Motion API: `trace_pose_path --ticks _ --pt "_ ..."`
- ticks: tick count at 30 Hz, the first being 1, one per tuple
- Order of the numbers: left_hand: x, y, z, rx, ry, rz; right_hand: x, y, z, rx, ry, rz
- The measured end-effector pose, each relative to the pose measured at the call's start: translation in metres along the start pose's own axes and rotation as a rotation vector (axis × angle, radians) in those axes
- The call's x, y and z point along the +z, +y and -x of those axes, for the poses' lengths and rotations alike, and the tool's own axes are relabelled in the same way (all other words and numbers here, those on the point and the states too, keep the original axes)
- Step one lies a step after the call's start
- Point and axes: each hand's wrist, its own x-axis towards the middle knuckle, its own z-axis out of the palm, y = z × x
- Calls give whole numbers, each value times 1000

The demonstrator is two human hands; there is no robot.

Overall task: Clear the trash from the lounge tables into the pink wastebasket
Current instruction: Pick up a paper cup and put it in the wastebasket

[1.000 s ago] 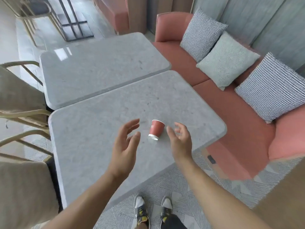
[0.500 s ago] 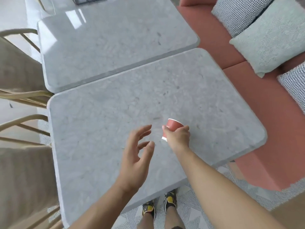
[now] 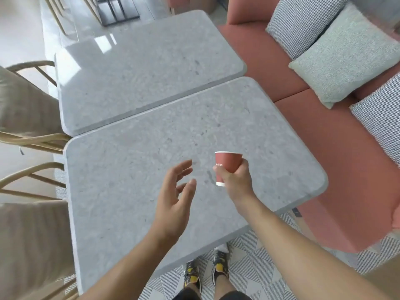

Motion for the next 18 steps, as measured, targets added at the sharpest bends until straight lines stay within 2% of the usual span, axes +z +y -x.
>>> trace_pose_path --ticks 5,10,18 --pt "26 24 1 45 -66 1 -56 -24 45 -107 -16 -112" --pt "58 37 10 67 -243 26 -103 -23 97 -174 84 -260" --pt "104 63 47 144 -628 107 -149 15 193 -243 469 -404"
